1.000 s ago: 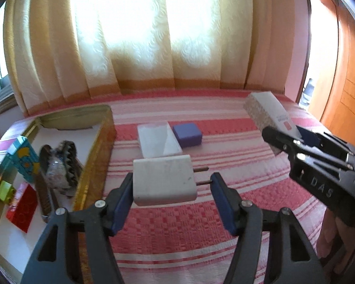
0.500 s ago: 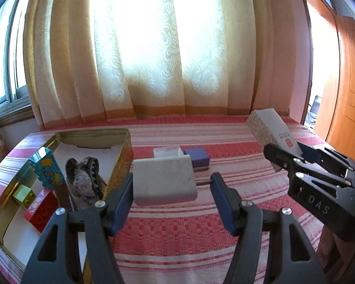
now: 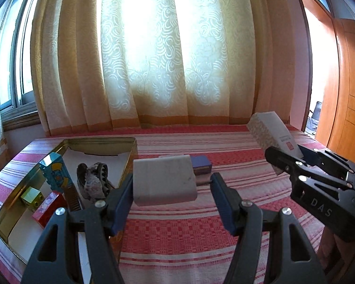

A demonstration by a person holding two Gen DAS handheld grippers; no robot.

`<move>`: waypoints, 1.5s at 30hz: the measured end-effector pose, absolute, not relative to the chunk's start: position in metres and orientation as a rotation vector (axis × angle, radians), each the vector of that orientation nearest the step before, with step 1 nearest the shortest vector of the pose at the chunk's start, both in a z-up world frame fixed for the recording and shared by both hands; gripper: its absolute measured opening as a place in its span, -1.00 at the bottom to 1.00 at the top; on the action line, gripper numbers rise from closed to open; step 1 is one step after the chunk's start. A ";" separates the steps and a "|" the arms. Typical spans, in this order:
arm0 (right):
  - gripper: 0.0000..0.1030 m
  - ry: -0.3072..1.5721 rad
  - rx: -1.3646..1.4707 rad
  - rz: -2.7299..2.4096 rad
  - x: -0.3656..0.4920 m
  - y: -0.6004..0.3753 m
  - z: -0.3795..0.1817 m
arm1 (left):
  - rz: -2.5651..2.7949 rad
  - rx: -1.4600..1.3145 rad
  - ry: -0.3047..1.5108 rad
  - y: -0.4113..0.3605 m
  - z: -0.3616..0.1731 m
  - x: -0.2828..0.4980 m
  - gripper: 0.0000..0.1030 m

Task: Organize rigid objects
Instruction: 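Carry the white block and printed box with both grippers over the tin tray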

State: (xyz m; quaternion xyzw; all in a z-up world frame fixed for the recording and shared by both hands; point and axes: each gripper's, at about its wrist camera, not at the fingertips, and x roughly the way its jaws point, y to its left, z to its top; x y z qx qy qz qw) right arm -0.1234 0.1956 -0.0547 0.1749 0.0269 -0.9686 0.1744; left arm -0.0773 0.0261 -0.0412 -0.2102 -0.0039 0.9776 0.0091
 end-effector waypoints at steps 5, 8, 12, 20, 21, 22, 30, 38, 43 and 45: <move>-0.16 0.079 0.472 -2.741 -0.119 0.195 -0.054 | 3.060 -0.635 -0.014 0.026 -0.041 -0.074 0.24; -0.16 0.080 0.457 -2.737 -0.116 0.194 -0.053 | 3.066 -0.620 -0.014 0.025 -0.041 -0.071 0.24; -0.16 0.084 0.436 -2.726 -0.111 0.193 -0.052 | 3.071 -0.602 -0.019 0.023 -0.040 -0.067 0.24; -0.16 0.099 0.389 -2.712 -0.099 0.189 -0.051 | 3.080 -0.581 -0.032 0.020 -0.039 -0.062 0.24; -0.16 0.097 0.387 -2.711 -0.098 0.189 -0.051 | 3.080 -0.579 -0.031 0.019 -0.039 -0.061 0.24; -0.16 0.096 0.383 -2.711 -0.096 0.189 -0.051 | 3.080 -0.578 -0.031 0.019 -0.039 -0.061 0.24; -0.16 0.091 0.353 -2.710 -0.089 0.188 -0.051 | 3.090 -0.554 -0.034 0.014 -0.038 -0.054 0.24; -0.16 0.084 0.343 -2.707 -0.086 0.186 -0.050 | 3.084 -0.543 -0.045 0.008 -0.038 -0.049 0.24; -0.16 0.082 0.339 -2.702 -0.083 0.183 -0.050 | 3.082 -0.541 -0.058 0.003 -0.038 -0.045 0.24; -0.16 0.081 0.337 -2.699 -0.080 0.180 -0.049 | 3.085 -0.538 -0.061 0.002 -0.038 -0.045 0.24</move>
